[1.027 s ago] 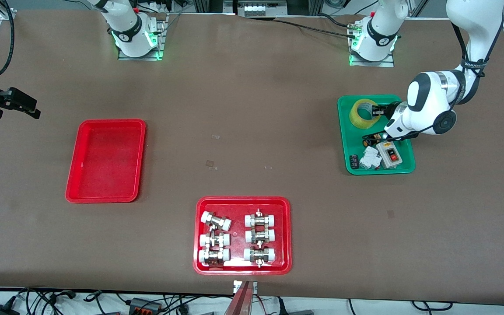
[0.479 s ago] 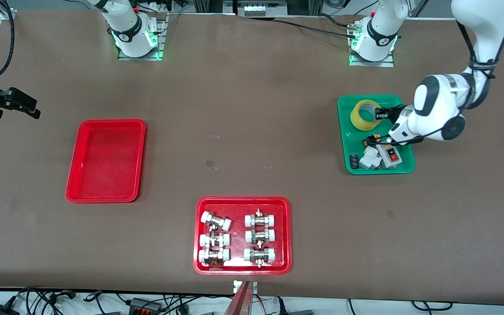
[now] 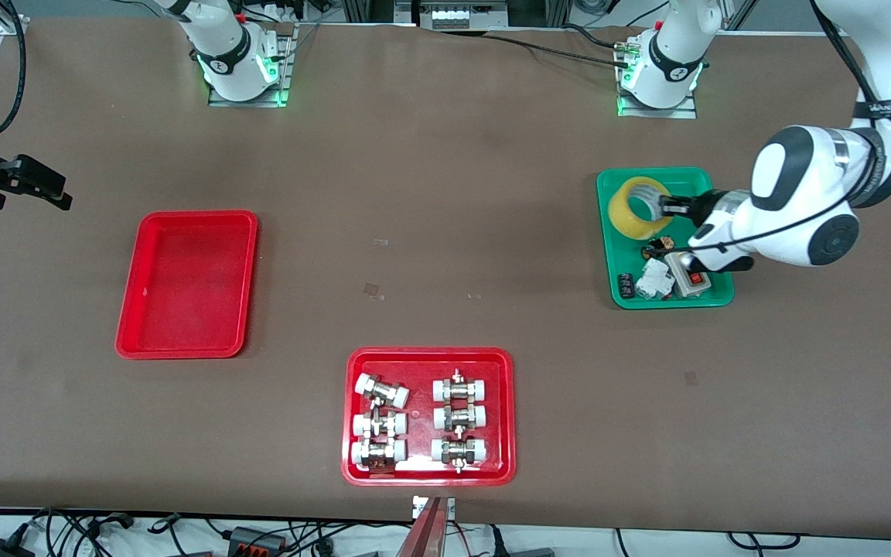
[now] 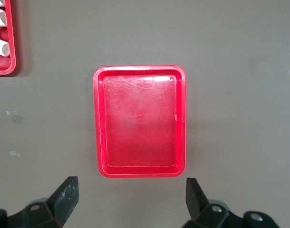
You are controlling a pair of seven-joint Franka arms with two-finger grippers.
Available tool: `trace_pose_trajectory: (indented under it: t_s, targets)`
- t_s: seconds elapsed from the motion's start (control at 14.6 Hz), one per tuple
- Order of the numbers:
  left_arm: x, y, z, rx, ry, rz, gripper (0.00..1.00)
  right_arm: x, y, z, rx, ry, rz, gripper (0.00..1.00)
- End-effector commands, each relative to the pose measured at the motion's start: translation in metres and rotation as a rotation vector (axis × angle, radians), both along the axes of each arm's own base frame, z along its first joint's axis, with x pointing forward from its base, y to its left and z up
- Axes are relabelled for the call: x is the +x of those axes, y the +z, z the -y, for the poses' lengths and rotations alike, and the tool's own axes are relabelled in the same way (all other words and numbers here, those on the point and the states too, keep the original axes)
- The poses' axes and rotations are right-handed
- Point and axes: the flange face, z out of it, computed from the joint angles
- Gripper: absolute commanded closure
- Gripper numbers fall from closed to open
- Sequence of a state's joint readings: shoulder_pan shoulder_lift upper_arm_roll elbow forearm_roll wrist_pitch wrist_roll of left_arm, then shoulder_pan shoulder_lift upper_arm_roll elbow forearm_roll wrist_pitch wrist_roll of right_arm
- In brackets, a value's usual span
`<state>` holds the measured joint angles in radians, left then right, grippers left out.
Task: Left arm passes tape to right arm into tray
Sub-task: 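Carry the tape toward the middle while the right gripper reaches toward it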
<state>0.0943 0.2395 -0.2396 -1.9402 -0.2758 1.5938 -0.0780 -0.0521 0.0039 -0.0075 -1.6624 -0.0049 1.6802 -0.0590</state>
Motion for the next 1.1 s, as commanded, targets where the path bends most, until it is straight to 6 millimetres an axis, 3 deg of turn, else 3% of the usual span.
trace_pose_trajectory:
  t_s: [0.0,0.14,0.21,0.27,0.41,0.48,0.55,0.68,0.89,1.03]
  targets:
    - [-0.003,0.043,0.083,-0.139,-0.056,0.009,1.00,0.007,-0.009,-0.007,0.009,0.027,-0.015,0.00]
    - [-0.011,0.074,0.141,-0.206,-0.083,0.025,1.00,0.012,-0.024,-0.021,0.031,0.045,-0.049,0.00]
    - [-0.020,0.097,0.182,-0.257,-0.095,0.030,1.00,0.013,-0.028,-0.026,0.033,0.049,-0.060,0.00]
    - [-0.022,0.112,0.206,-0.291,-0.065,0.019,1.00,0.013,-0.031,-0.034,0.033,0.060,-0.071,0.00]
    - [-0.027,0.145,0.261,-0.345,-0.048,0.003,1.00,0.018,-0.056,-0.056,0.040,0.108,-0.146,0.00]
    - [-0.030,0.161,0.297,-0.353,-0.021,-0.011,1.00,0.018,-0.050,-0.063,0.062,0.114,-0.145,0.00]
    - [-0.023,0.178,0.319,-0.362,0.023,-0.007,1.00,0.019,-0.050,-0.074,0.116,0.119,-0.152,0.00]
    - [-0.007,0.185,0.328,-0.370,0.089,-0.032,1.00,0.018,-0.044,-0.098,0.267,0.119,-0.146,0.00]
    - [0.017,0.180,0.320,-0.474,0.187,-0.054,1.00,0.012,-0.038,-0.169,0.482,0.159,-0.162,0.00]
    - [0.022,0.174,0.317,-0.488,0.193,-0.063,1.00,0.007,-0.025,-0.209,0.640,0.143,-0.169,0.00]
